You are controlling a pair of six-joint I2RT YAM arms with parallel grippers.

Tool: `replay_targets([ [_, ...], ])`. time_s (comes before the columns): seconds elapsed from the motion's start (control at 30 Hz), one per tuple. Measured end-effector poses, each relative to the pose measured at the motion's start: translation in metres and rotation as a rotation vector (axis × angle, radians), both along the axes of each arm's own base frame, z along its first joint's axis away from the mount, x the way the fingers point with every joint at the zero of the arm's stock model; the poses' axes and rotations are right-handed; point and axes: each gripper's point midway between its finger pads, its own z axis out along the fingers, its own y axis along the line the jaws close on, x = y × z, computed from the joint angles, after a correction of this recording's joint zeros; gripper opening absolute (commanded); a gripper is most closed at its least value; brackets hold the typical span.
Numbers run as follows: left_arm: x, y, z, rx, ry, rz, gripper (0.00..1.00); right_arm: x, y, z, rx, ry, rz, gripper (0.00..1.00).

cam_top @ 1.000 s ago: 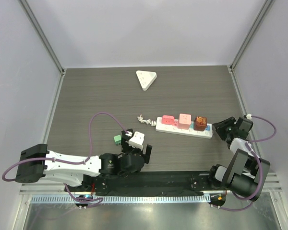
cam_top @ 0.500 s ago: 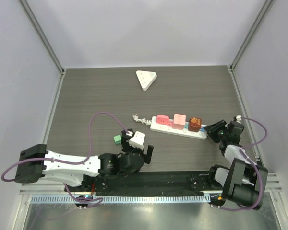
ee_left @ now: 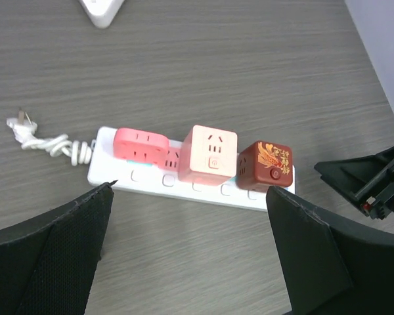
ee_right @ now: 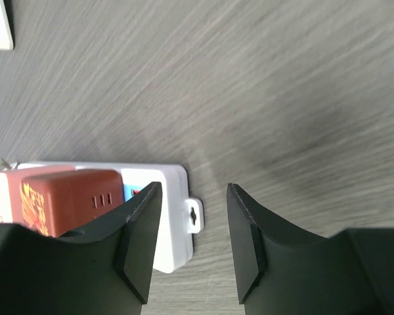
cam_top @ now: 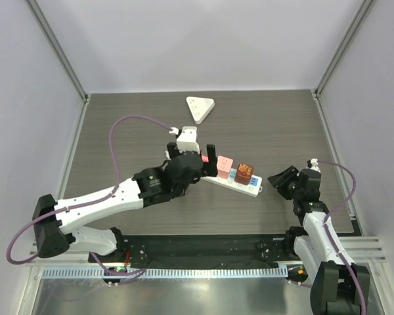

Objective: Pull the plug off the socket

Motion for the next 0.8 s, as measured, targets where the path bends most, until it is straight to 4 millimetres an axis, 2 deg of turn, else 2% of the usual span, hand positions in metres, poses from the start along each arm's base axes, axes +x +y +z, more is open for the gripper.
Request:
replay_targets([
  [0.13, 0.013, -0.003, -0.015, -0.006, 0.144, 0.033, 1.00, 0.011, -0.006, 0.005, -0.037, 0.025, 0.006, 0.51],
  [0.3, 0.029, 0.010, -0.053, -0.016, 0.339, 0.130, 1.00, 0.028, -0.008, 0.004, -0.063, 0.070, 0.027, 0.52],
  [0.47, 0.037, 0.016, -0.069, -0.072, 0.454, 0.219, 1.00, 0.040, -0.016, 0.008, -0.126, 0.070, 0.017, 0.52],
  [0.63, 0.051, -0.002, -0.081, -0.175, 0.595, 0.254, 1.00, 0.049, -0.017, 0.006, -0.150, 0.035, 0.007, 0.53],
  [0.8, 0.058, -0.018, -0.114, -0.204, 0.715, 0.305, 0.99, 0.034, -0.009, -0.015, -0.127, 0.048, 0.034, 0.54],
])
